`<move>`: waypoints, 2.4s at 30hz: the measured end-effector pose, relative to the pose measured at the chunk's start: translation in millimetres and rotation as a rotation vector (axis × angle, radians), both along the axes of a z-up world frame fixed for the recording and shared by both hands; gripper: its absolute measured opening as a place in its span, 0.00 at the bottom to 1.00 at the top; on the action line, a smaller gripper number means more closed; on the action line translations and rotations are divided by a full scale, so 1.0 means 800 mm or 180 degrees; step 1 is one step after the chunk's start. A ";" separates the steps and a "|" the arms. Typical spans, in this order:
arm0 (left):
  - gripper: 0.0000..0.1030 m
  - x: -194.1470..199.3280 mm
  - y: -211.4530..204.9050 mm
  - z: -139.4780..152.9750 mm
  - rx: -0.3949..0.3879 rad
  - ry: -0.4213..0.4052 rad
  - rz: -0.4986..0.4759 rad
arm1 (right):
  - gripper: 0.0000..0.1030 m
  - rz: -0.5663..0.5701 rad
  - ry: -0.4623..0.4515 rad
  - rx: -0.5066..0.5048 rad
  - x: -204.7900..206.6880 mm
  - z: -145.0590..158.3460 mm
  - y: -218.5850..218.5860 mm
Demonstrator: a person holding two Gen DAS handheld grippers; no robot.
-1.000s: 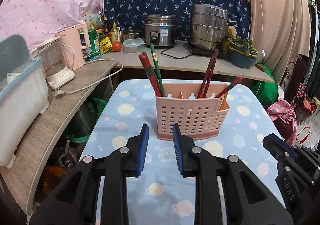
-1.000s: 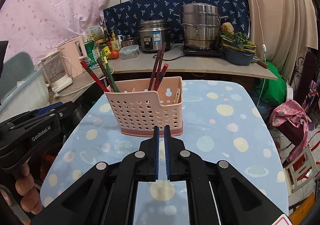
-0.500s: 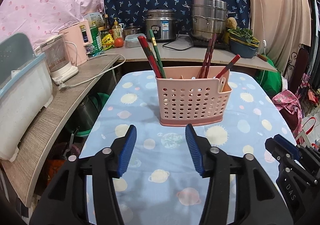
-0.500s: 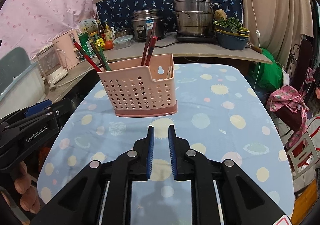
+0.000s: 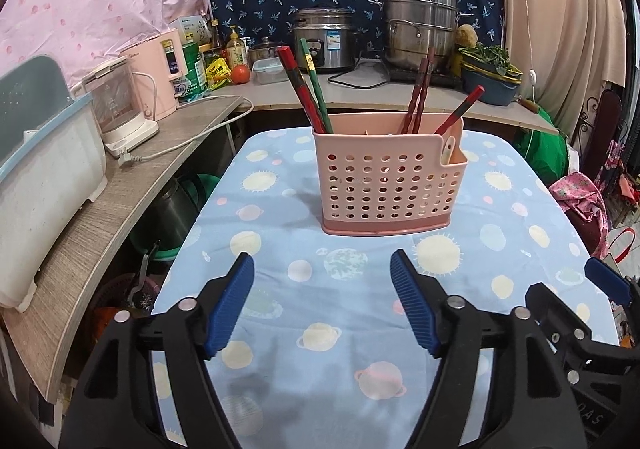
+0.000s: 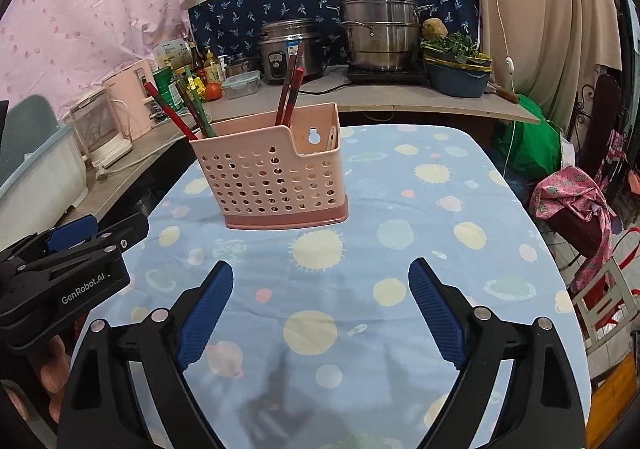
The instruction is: Organize utensils
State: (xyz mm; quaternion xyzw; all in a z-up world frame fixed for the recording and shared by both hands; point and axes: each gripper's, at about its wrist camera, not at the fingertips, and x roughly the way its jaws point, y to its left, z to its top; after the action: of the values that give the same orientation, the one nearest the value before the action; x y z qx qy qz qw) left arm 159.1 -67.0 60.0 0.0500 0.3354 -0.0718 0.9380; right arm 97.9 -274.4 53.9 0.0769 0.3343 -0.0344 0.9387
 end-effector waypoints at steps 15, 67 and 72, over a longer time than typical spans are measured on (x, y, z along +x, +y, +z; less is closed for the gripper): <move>0.93 -0.001 0.008 -0.014 0.0015 0.0074 0.0103 | 0.94 -0.0059 0.0004 -0.0094 -0.003 -0.006 -0.002; 0.93 0.000 0.019 -0.021 0.0020 0.0105 0.0167 | 0.94 -0.0073 0.0085 -0.0097 -0.003 -0.020 -0.001; 0.93 0.000 0.019 -0.021 0.0015 0.0107 0.0166 | 0.94 -0.0072 0.0085 -0.0094 -0.003 -0.020 -0.001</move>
State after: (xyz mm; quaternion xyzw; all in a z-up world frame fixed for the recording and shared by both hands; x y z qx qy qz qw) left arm 159.2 -51.5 42.9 0.0421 0.3525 -0.0474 0.9337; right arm 95.3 -275.5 38.2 0.0662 0.3453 -0.0510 0.9348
